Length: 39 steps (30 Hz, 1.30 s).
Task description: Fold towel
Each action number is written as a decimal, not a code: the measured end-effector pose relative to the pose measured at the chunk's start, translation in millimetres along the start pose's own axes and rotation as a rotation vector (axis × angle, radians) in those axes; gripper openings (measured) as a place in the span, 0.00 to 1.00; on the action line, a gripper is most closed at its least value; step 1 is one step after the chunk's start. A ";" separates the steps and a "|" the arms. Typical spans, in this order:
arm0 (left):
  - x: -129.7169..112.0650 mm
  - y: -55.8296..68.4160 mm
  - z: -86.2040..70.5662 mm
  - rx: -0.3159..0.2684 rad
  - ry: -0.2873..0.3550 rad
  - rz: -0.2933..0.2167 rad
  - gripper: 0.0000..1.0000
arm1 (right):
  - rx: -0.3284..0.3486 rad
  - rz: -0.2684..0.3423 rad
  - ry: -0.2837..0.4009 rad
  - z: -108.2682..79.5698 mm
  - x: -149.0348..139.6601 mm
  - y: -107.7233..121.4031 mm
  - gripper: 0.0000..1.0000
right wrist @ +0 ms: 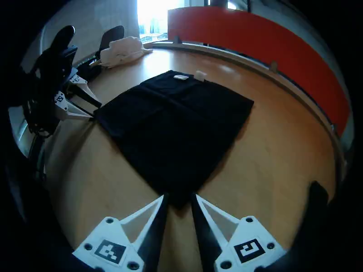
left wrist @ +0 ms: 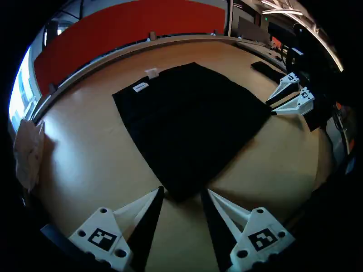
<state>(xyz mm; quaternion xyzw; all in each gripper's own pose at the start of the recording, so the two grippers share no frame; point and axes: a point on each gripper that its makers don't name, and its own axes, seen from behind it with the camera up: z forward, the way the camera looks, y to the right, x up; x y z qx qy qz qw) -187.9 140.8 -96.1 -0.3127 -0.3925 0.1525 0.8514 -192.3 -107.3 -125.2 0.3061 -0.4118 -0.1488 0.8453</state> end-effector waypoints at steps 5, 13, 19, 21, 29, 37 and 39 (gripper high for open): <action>0.6 -0.3 0.4 0.004 -0.002 -0.007 0.44 | -0.003 0.005 0.001 -0.6 0.1 -1.1 0.27; -0.5 -1.6 0.4 0.013 -0.006 -0.017 0.28 | 0.001 0.014 -0.002 -0.9 0.1 -2.6 0.20; -0.2 -2.8 0.1 0.022 -0.007 -0.024 0.17 | 0.008 0.019 0.006 -1.6 4.5 -3.9 0.17; -0.2 -2.7 -0.1 0.022 -0.007 -0.025 0.16 | 0.002 0.020 0.017 -2.5 7.9 -2.7 0.17; 2.2 -3.2 -7.0 0.012 -0.014 -0.062 0.16 | -0.002 0.031 0.049 -11.1 23.4 -1.4 0.16; 13.3 -2.2 -26.7 0.011 0.000 -0.085 0.16 | -0.008 0.026 0.099 -29.3 48.0 -2.4 0.16; 16.7 -1.5 -32.1 0.011 0.005 -0.088 0.15 | -0.009 0.023 0.109 -34.2 53.5 -3.0 0.16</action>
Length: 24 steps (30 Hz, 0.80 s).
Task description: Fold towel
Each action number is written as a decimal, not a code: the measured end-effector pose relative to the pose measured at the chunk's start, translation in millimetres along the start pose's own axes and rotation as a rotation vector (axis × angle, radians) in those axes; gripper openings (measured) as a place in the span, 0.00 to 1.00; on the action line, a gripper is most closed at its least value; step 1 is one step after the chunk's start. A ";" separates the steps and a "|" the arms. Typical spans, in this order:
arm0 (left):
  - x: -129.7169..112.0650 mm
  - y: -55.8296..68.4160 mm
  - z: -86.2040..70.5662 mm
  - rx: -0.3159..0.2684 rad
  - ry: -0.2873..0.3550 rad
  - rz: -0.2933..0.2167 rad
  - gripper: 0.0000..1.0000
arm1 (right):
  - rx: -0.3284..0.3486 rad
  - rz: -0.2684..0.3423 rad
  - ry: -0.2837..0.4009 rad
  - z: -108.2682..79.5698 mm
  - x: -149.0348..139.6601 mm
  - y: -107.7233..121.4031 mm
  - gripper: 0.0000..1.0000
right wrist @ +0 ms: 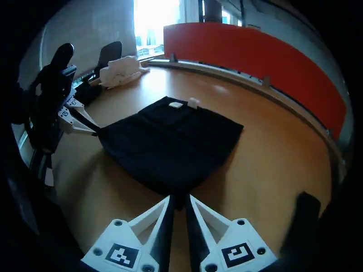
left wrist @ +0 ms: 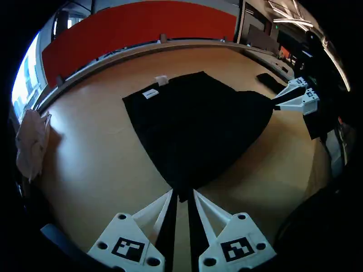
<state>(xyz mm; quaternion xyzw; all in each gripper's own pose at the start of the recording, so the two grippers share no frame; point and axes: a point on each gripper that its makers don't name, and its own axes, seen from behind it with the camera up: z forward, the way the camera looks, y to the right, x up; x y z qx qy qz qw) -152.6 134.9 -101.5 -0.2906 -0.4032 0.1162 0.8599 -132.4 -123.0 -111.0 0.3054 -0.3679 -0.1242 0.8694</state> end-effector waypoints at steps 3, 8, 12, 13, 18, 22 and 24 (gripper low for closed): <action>6.5 -0.8 -9.9 0.007 0.009 -0.004 0.15 | 0.001 -0.006 0.015 -7.0 9.1 -1.6 0.16; 16.5 1.1 -25.9 0.006 0.013 -0.019 0.15 | -0.004 -0.012 0.036 -19.6 23.4 -2.7 0.16; 23.5 2.6 -38.4 0.003 0.015 -0.035 0.15 | -0.007 -0.017 0.043 -30.2 32.2 -3.0 0.16; 24.4 3.3 -41.3 0.002 0.013 -0.039 0.15 | -0.007 -0.020 0.044 -33.2 34.3 -3.4 0.16; 29.0 7.3 -53.6 -0.002 0.006 -0.054 0.15 | -0.006 -0.034 0.046 -46.3 42.9 -5.1 0.16; 32.5 11.1 -64.1 0.000 0.006 -0.057 0.15 | 0.000 -0.036 0.041 -54.8 45.5 -7.3 0.16; 33.7 13.2 -68.8 0.000 0.005 -0.058 0.15 | 0.004 -0.033 0.037 -58.3 45.7 -8.3 0.16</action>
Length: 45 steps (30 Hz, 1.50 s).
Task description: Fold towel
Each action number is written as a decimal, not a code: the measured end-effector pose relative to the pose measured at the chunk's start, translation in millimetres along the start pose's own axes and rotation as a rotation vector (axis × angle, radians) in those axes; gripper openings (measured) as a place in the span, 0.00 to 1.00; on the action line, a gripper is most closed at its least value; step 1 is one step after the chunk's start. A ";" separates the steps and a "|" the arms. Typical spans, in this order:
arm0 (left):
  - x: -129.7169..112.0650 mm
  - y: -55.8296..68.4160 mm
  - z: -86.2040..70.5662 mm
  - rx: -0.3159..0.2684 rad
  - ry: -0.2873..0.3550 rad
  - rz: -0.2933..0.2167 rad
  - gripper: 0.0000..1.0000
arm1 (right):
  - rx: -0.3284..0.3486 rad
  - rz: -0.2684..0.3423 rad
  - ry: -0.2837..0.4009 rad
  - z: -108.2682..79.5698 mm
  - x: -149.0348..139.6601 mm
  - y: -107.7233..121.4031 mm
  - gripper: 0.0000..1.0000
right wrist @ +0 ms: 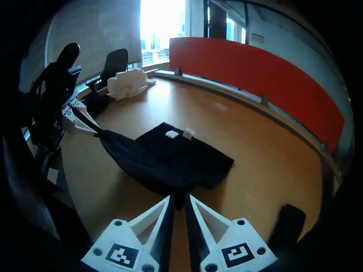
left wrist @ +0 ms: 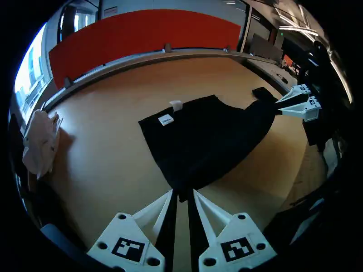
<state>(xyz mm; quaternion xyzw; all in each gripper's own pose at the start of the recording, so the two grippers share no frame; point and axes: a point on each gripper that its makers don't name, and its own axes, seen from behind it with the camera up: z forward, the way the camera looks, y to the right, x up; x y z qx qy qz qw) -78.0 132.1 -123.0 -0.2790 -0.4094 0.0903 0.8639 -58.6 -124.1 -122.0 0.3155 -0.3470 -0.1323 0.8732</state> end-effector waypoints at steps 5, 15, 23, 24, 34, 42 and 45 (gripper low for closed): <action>6.7 2.5 -10.9 0.004 0.012 -0.005 0.15 | 0.000 0.010 0.005 -8.6 4.0 -1.1 0.16; 20.4 1.9 -27.6 0.009 0.034 -0.009 0.15 | 0.011 -0.003 0.006 -25.1 11.2 -5.8 0.16; 29.4 -0.5 -32.5 0.009 0.044 -0.008 0.15 | 0.022 -0.002 0.006 -35.1 15.3 -10.0 0.16; 30.0 -0.8 -33.0 0.009 0.045 -0.008 0.15 | 0.023 -0.001 0.006 -36.0 15.6 -10.8 0.16; 28.8 -0.9 -34.1 0.011 0.039 0.001 0.15 | 0.030 -0.001 -0.002 -37.0 12.5 -14.7 0.16; 31.4 -1.2 -29.6 0.014 0.044 -0.004 0.15 | 0.024 -0.005 -0.021 -33.4 9.7 -11.5 0.16; 33.2 -3.3 -25.2 0.018 0.045 -0.002 0.15 | 0.022 -0.007 -0.031 -30.3 8.9 -9.4 0.16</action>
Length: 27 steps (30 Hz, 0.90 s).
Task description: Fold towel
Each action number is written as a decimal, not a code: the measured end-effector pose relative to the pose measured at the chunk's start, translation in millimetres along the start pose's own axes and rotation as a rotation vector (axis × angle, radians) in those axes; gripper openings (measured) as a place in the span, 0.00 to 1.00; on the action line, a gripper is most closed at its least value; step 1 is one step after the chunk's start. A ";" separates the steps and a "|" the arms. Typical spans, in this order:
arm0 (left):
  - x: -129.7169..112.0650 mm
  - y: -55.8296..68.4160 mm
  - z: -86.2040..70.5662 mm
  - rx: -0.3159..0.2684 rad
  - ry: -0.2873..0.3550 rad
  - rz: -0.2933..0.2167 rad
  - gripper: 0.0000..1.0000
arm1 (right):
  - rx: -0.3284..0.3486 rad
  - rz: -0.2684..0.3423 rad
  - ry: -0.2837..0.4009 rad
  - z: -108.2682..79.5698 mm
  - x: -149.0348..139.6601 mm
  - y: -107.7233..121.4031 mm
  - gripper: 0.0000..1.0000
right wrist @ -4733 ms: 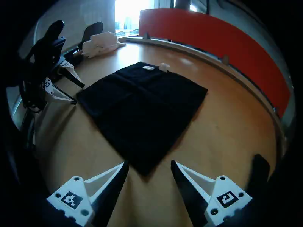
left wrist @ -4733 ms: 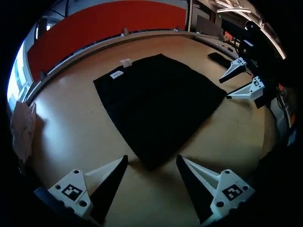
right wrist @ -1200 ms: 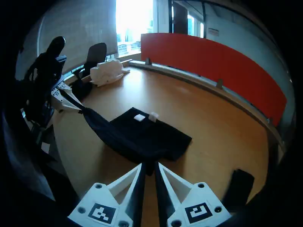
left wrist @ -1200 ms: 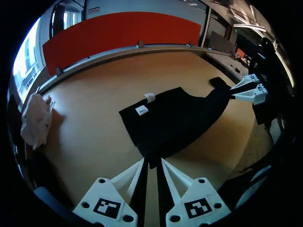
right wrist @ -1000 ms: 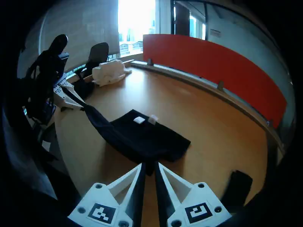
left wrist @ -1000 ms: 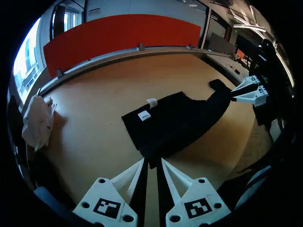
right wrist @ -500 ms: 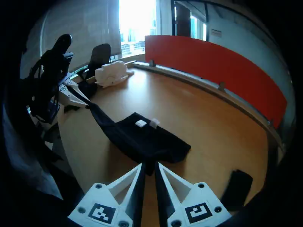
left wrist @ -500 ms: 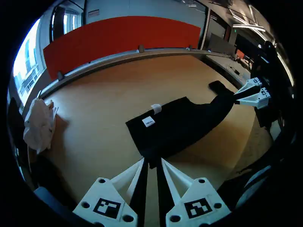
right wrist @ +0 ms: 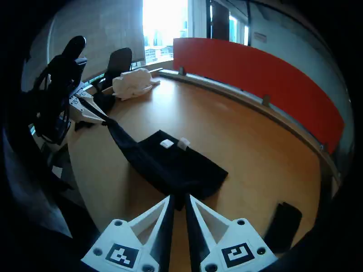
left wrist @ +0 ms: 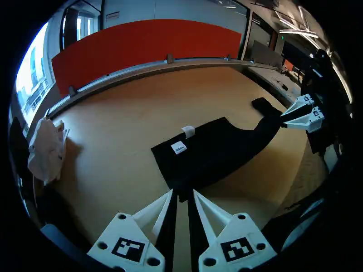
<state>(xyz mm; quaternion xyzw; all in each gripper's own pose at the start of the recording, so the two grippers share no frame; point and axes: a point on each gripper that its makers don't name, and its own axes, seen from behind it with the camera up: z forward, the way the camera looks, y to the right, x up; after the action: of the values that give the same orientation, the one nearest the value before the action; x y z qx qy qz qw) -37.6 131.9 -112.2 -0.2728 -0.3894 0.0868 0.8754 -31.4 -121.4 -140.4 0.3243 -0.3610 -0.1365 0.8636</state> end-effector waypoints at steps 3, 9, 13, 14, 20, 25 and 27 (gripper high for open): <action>3.0 -2.0 6.1 0.003 0.001 0.003 0.15 | -0.002 0.000 -0.011 4.7 -0.5 3.8 0.16; 9.6 -8.6 20.7 0.011 0.002 0.009 0.15 | -0.012 0.007 -0.029 17.4 -0.5 15.8 0.16; 13.4 -13.4 31.5 0.020 0.000 0.008 0.15 | -0.016 0.016 -0.040 27.9 -0.3 25.0 0.16; 14.2 -14.5 34.1 0.022 0.000 0.008 0.15 | -0.017 0.018 -0.044 30.4 -0.7 27.4 0.16; 18.4 -19.5 49.6 0.030 -0.006 0.007 0.15 | -0.023 0.038 -0.065 46.2 -3.2 42.5 0.16; 18.5 -20.7 60.5 0.028 -0.020 0.010 0.15 | -0.026 0.046 -0.081 55.4 -6.1 51.3 0.16; 18.6 -20.6 64.3 0.027 -0.023 0.012 0.15 | -0.027 0.046 -0.088 58.0 -7.6 53.8 0.16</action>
<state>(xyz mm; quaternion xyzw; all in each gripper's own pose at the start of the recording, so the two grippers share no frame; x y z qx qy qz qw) -73.1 147.8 -53.9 -0.2620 -0.3965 0.1003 0.8741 -77.9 -104.1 -78.3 0.2979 -0.4039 -0.1358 0.8542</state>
